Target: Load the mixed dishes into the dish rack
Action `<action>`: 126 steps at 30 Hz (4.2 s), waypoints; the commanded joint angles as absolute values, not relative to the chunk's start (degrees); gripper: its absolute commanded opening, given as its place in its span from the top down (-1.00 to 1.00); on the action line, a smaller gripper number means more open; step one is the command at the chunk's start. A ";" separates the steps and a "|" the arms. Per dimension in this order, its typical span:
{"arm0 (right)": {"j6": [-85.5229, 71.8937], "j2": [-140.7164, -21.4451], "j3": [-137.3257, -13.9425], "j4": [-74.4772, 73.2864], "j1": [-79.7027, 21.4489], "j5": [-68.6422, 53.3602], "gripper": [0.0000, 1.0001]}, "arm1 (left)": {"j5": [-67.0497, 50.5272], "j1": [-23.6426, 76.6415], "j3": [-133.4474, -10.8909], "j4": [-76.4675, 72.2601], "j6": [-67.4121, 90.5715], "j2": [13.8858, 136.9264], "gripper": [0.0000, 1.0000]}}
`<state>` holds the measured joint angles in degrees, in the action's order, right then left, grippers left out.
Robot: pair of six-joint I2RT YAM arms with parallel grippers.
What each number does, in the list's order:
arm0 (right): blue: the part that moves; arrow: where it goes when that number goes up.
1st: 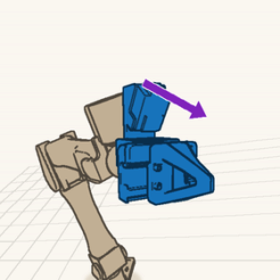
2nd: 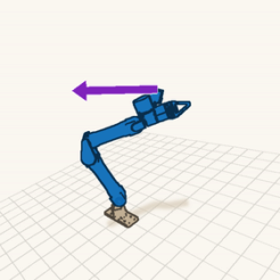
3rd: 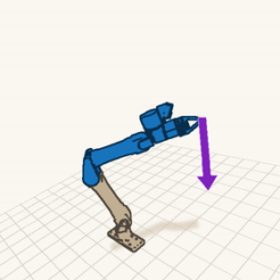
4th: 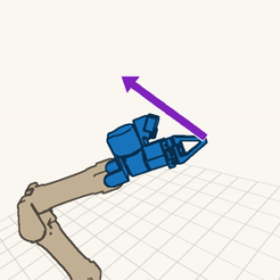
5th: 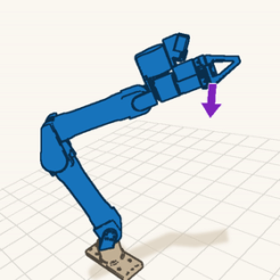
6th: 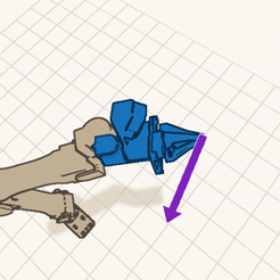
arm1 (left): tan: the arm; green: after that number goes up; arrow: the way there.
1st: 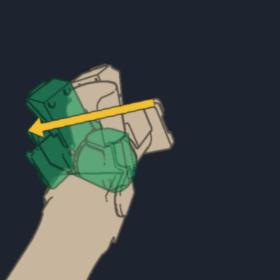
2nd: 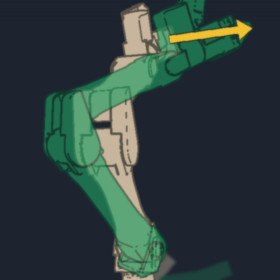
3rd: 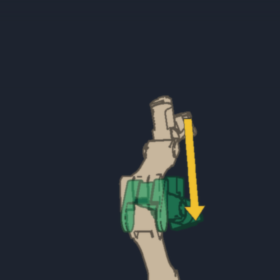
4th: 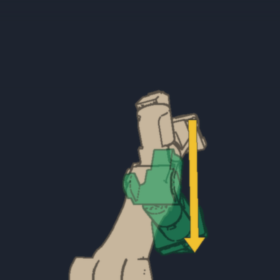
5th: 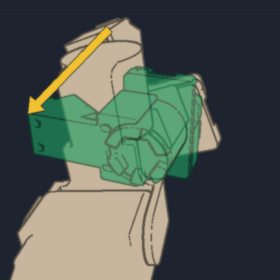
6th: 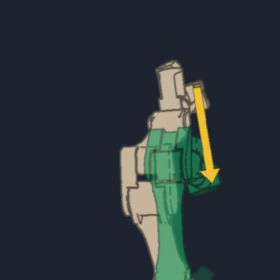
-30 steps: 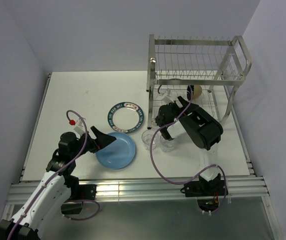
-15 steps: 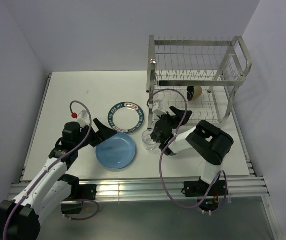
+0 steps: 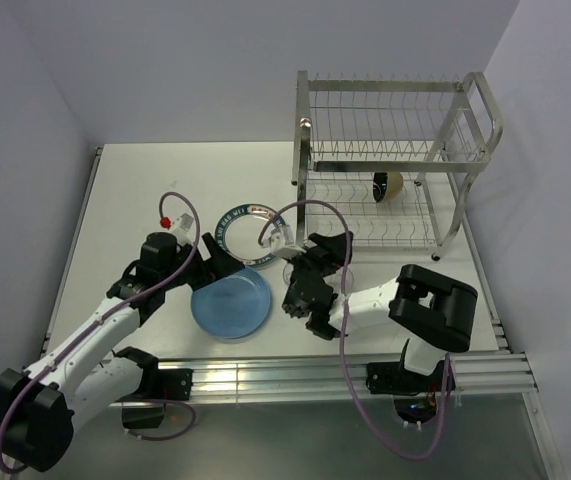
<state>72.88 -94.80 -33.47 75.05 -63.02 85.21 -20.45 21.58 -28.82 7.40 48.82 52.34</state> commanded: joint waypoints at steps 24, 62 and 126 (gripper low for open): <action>19.55 -76.81 -89.90 31.37 -71.20 53.34 -0.98 | -18.10 26.80 -29.53 1.93 50.63 51.77 -0.87; -54.05 -33.58 -62.84 -57.48 -73.56 46.05 -0.80 | 4.57 48.51 -55.81 10.72 47.11 89.20 -0.49; -37.62 -29.53 -54.41 -7.76 -73.48 2.55 -0.83 | -32.09 49.66 -44.30 -43.60 67.85 52.65 0.99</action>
<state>-38.20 -28.29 -55.57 -15.62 -73.36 4.97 -35.22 49.74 -44.84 -39.70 66.92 54.43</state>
